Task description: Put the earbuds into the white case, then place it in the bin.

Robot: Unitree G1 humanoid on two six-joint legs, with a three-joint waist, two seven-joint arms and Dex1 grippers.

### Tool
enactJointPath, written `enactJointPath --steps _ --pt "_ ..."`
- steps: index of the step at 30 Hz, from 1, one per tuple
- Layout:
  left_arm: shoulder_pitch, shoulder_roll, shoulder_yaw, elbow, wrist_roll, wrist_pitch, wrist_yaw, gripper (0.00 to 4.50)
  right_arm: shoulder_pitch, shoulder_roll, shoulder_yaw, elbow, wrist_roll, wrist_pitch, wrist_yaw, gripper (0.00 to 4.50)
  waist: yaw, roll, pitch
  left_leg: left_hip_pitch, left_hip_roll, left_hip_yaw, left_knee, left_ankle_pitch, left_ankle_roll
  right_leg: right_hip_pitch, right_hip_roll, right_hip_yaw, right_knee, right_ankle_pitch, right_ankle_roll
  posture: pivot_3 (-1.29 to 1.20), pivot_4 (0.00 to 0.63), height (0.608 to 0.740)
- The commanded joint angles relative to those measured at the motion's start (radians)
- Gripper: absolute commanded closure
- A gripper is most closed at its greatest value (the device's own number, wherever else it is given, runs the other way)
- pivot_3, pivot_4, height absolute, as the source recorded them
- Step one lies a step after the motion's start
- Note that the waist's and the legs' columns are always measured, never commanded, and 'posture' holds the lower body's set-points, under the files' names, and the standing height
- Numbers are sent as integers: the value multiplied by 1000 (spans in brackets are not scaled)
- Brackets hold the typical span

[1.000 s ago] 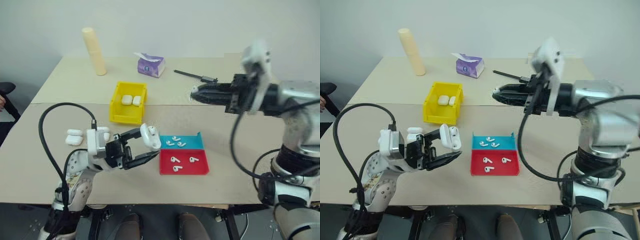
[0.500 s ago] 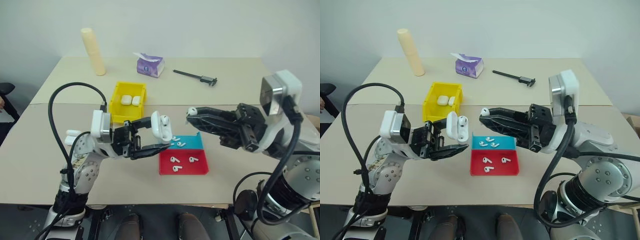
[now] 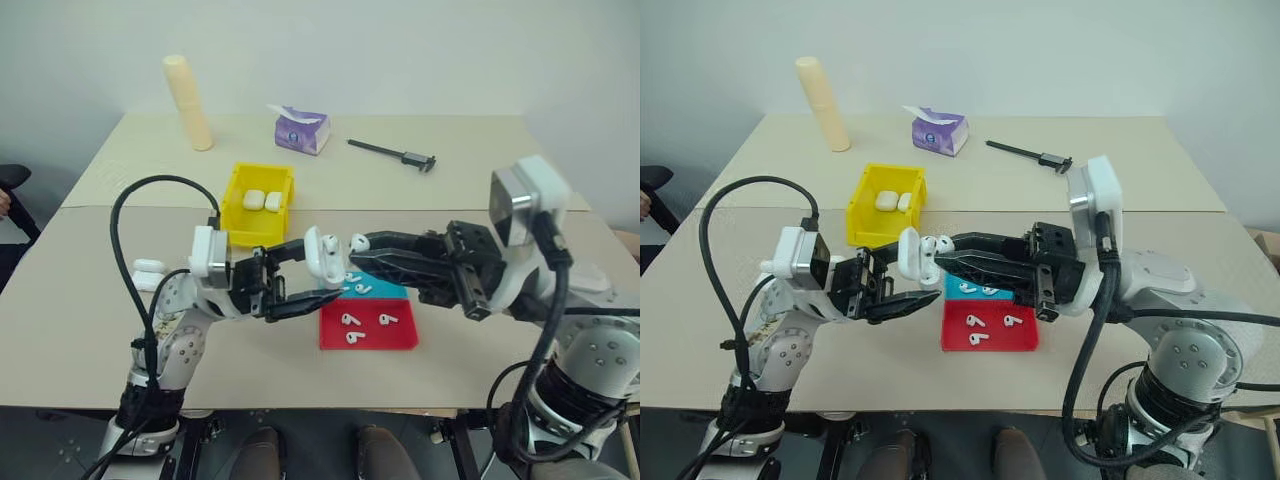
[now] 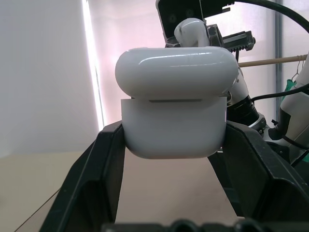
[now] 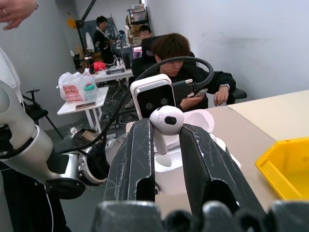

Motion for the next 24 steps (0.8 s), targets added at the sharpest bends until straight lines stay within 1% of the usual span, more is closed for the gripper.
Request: enactJointPath --steps 1,4,10,18,23,24 --pt "4 -9 2 -30 4 -22 -2 1754 20 -37 43 -2 1 -88 -3 3850 0 0 0 0 0 0 0 0 0 0 0 0 0 0 0 0 150 740" --pt "6 -13 3 -29 11 -26 -2 1754 35 -66 77 10 8 -128 -9 3850 1 0 0 0 0 0 0 0 0 0 0 0 0 0 0 0 150 740" --pt "13 -18 0 -30 13 -29 -9 1754 52 -111 152 25 -27 -209 -22 3850 2 0 0 0 0 0 0 0 0 0 0 0 0 0 0 0 150 740" --pt "7 -37 -2 -25 28 -38 -7 1754 70 -161 182 39 -10 -267 -17 3850 2 0 0 0 0 0 0 0 0 0 0 0 0 0 0 0 150 740" --pt "5 -41 -2 -21 33 -38 -9 1754 61 -191 183 41 20 -281 -15 2281 3 0 0 0 0 0 0 0 0 0 0 0 0 0 0 0 150 740" --pt "3 -42 -2 -19 34 -40 -10 1754 58 -199 180 46 24 -283 -14 2281 3 0 0 0 0 0 0 0 0 0 0 0 0 0 0 0 150 740"
